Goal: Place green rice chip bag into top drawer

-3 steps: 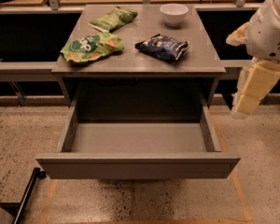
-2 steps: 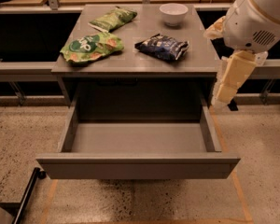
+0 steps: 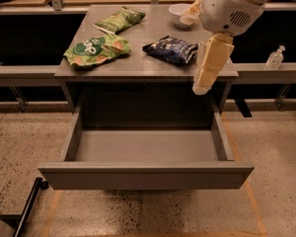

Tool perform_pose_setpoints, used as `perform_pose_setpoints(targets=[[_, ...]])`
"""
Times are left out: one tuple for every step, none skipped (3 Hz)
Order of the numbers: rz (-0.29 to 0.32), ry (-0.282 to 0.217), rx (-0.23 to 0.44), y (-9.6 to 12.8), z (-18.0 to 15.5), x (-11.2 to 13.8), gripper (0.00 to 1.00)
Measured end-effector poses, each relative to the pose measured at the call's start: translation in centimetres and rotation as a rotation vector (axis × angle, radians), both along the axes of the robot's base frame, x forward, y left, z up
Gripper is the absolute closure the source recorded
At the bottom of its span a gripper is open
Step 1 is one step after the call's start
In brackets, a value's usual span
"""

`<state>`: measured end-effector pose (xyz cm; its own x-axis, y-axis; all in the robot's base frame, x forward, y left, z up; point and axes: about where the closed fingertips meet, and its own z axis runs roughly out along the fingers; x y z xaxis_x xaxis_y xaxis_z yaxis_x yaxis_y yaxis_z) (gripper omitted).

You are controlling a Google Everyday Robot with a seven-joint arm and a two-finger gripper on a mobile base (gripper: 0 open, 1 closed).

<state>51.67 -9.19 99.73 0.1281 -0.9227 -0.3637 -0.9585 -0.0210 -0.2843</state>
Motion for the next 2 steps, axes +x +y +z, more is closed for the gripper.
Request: perform_pose_setpoints(targets=[[-0.003, -0.012, 0.027, 1.3, -0.4, 1.2, 0.00], [0.025, -0.052, 0.081, 4.4, -0.5, 5.1, 0.00]])
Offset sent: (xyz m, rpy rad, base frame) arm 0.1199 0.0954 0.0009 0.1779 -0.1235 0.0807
